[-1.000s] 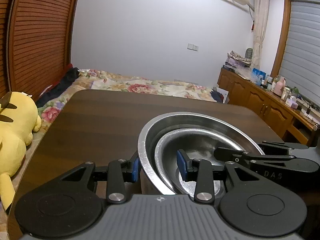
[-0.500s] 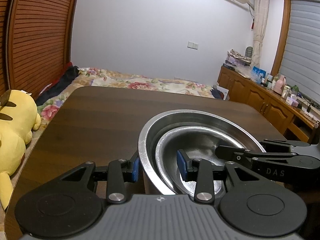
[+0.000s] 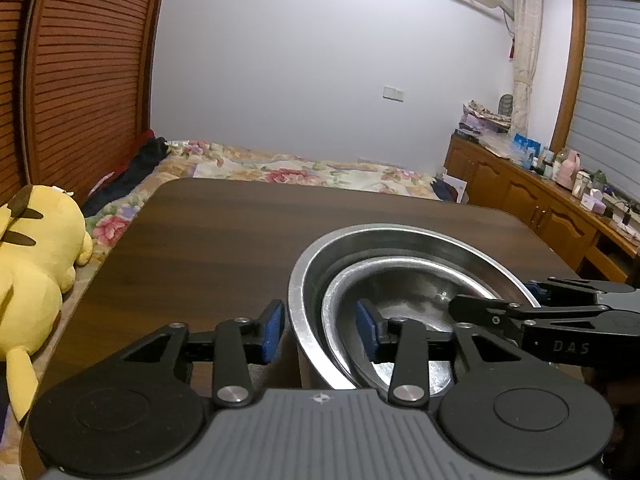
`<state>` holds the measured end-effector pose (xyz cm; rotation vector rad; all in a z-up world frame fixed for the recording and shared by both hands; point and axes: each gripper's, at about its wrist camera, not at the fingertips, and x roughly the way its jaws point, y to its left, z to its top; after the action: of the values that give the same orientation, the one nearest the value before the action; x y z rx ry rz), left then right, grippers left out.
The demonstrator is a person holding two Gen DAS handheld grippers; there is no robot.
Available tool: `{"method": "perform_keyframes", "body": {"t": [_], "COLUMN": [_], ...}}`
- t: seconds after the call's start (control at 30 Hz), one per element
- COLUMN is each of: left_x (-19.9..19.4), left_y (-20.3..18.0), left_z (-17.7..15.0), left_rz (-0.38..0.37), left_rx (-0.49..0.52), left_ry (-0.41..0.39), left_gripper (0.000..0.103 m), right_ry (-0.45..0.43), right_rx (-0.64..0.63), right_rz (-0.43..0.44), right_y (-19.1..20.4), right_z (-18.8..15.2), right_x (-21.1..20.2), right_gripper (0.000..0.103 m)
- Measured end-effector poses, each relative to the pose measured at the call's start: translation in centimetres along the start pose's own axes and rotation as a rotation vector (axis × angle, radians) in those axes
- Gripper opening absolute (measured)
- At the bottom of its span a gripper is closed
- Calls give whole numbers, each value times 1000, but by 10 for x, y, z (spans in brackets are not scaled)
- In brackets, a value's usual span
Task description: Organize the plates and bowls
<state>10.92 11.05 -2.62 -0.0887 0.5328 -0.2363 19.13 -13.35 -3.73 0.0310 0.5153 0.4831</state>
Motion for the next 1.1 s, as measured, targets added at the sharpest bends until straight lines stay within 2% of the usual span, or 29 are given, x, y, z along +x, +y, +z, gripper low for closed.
{"method": "perform_keyframes", "body": {"t": [0.03, 0.17, 0.3, 0.4, 0.57, 0.67, 0.83, 1.1], "left_x": [-2, -10, -19, -26, -37, -44, -52, -62], "left_y": [0, -2, -6, -10, -21, -30, -39, -54], "left_z": [1, 6, 11, 15, 21, 24, 28, 31], "left_rz": [1, 12, 26, 25, 28, 47, 49, 66], "left_rx": [0, 4, 19, 28, 54, 75, 83, 111], "left_ry": [-6, -28, -54, -73, -106, -132, -158, -169], "left_gripper": [49, 59, 63, 64, 79, 90, 102, 103], "right_ry": [-4, -16, -46, -70, -113, -134, -167, -177], "right_rx": [-1, 5, 4, 9, 7, 13, 17, 25], "right_rz": [-4, -12, -32, -51, -100, -112, -132, -164], "right_y": [0, -1, -3, -5, -7, -9, -10, -6], "right_z": [-1, 1, 4, 9, 14, 17, 19, 22], "right_x": [-1, -8, -19, -30, -48, -59, -75, -89], "right_gripper": [52, 53, 58, 67, 86, 91, 103, 103]}}
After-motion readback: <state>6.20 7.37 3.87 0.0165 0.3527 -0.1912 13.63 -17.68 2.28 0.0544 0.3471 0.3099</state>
